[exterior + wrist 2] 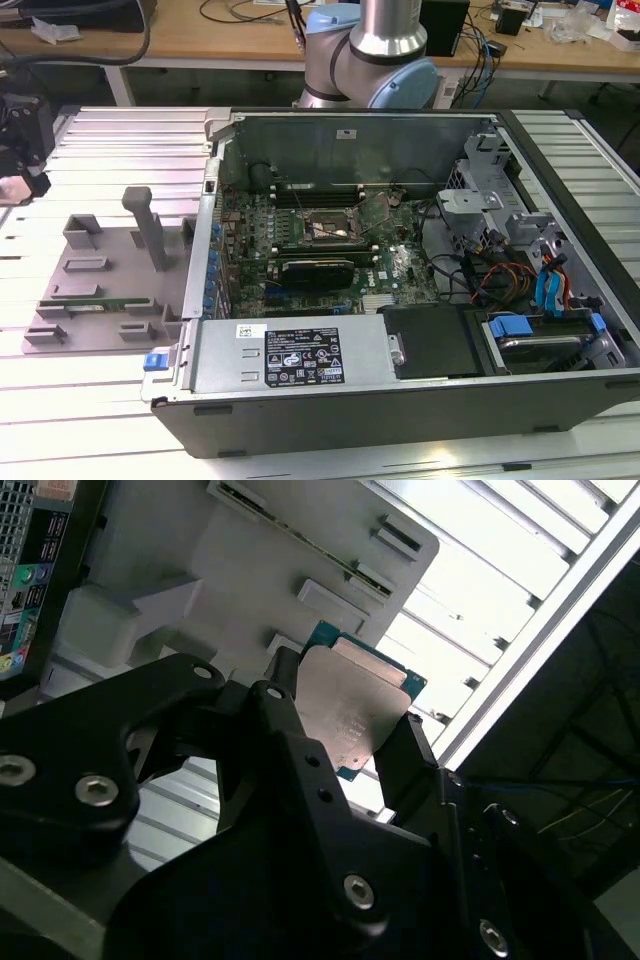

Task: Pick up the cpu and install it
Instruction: 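Pick up the cpu and move it towards the insertion slot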

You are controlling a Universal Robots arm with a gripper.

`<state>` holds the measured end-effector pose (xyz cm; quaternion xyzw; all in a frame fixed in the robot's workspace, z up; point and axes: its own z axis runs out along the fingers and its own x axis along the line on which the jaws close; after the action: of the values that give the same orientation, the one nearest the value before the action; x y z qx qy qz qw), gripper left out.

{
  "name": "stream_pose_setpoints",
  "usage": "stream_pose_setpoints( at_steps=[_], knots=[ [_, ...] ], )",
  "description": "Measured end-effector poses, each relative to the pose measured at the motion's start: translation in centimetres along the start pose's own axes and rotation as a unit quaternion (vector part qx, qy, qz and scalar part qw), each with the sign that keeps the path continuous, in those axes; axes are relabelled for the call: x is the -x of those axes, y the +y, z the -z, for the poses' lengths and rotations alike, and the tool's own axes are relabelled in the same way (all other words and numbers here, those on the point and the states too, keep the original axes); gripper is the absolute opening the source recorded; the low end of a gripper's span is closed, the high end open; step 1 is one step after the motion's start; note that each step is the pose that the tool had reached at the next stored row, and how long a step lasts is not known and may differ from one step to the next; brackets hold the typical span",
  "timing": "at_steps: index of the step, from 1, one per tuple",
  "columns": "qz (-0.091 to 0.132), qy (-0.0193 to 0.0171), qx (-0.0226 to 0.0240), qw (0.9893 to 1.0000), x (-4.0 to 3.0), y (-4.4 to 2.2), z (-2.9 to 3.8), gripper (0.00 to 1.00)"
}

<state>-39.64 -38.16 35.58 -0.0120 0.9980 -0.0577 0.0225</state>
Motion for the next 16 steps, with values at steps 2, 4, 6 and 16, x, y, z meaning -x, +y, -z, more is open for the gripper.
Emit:
stream_pose_setpoints(
  at_steps=[2,4,6,16],
  knots=[
    [0.0,0.0001,-0.0038,1.0,0.02,0.01,0.51,0.55],
    [0.0,0.0001,-0.0071,1.0,0.04,0.02,0.9,0.55],
    [0.0,0.0002,-0.0093,1.0,0.06,0.03,1.18,0.55],
    [0.001,0.0005,-0.0268,0.9996,0.13,0.16,2.77,0.55]
  ],
)
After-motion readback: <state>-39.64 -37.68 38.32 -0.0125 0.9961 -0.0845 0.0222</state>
